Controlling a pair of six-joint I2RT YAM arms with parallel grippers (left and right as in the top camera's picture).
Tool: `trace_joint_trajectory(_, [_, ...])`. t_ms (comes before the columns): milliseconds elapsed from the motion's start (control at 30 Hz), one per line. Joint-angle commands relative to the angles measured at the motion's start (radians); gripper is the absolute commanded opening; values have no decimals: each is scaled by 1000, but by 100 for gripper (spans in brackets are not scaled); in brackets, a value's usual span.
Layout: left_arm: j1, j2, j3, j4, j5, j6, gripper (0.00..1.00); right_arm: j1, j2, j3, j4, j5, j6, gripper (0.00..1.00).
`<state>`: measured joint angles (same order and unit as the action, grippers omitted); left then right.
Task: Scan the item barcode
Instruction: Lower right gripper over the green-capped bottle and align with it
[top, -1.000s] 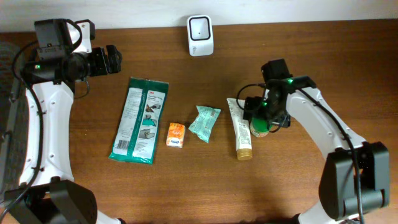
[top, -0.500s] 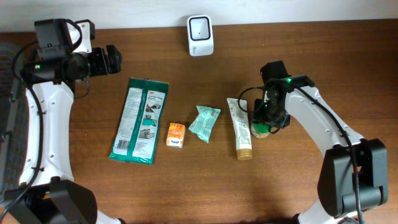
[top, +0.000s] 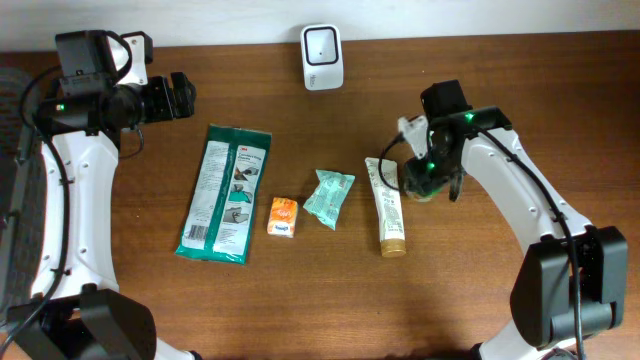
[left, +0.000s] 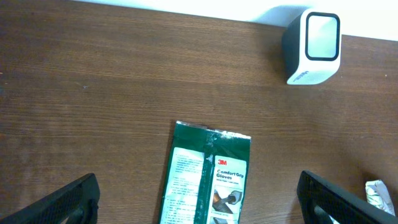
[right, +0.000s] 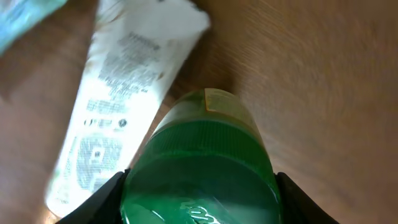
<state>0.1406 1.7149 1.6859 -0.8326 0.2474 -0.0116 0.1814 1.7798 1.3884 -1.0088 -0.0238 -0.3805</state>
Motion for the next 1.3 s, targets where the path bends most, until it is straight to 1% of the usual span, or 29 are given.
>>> trace_joint_trajectory(0, [0,-10,21,0,11,4,99,2,0,19,0,-21,-381,45])
trace_joint_trajectory(100, [0,-10,21,0,11,4,99,2,0,16,-5,-21,-508,45])
trace_joint_trajectory(133, [0,-10,21,0,11,4,99,1,0,14,-12,-21,-550,46])
trace_joint_trajectory(233, [0,-10,21,0,11,4,99,1,5,12,-32,-20,-664,55])
trace_joint_trajectory(300, [0,-10,21,0,11,4,99,1,13,12,-34,-21,-667,59])
trace_joint_trajectory(467, [0,-10,21,0,11,4,99,1,40,11,-44,-59,-650,58])
trace_joint_trajectory(567, [0,-10,21,0,11,4,99,1,60,11,-47,-93,-585,63])
trace_joint_trajectory(633, [0,-10,21,0,11,4,99,0,62,11,-46,-92,-554,71])
trace_joint_trajectory(667, [0,-10,21,0,11,4,99,0,62,11,-45,-93,-537,77])
trace_joint_trajectory(733, [0,-10,21,0,11,4,99,0,62,16,-42,-92,-484,84])
trace_joint_trajectory(767, [0,-10,21,0,11,4,99,-2,61,33,-48,-93,-408,88])
trace_joint_trajectory(800, [0,-10,21,0,11,4,99,-3,61,58,-59,-92,-341,96])
trace_joint_trajectory(833, [0,-10,21,0,11,4,99,-5,61,84,-74,-92,-279,100])
trace_joint_trajectory(900, [0,-10,21,0,11,4,99,-10,61,151,-127,-92,-136,98])
trace_joint_trajectory(933, [0,-10,21,0,11,4,99,-15,61,208,-181,-92,10,98])
trace_joint_trajectory(1000, [0,-10,21,0,11,4,99,-27,61,281,-269,-93,182,98])
trace_joint_trajectory(1033, [0,-10,21,0,11,4,99,-33,61,302,-309,-100,220,98])
trace_joint_trajectory(1100, [0,-10,21,0,11,4,99,-35,61,296,-346,-107,225,98])
trace_joint_trajectory(1233, [0,-10,21,0,11,4,99,-32,61,213,-312,-99,238,98])
trace_joint_trajectory(1267, [0,-10,21,0,11,4,99,-32,61,192,-295,-100,287,99])
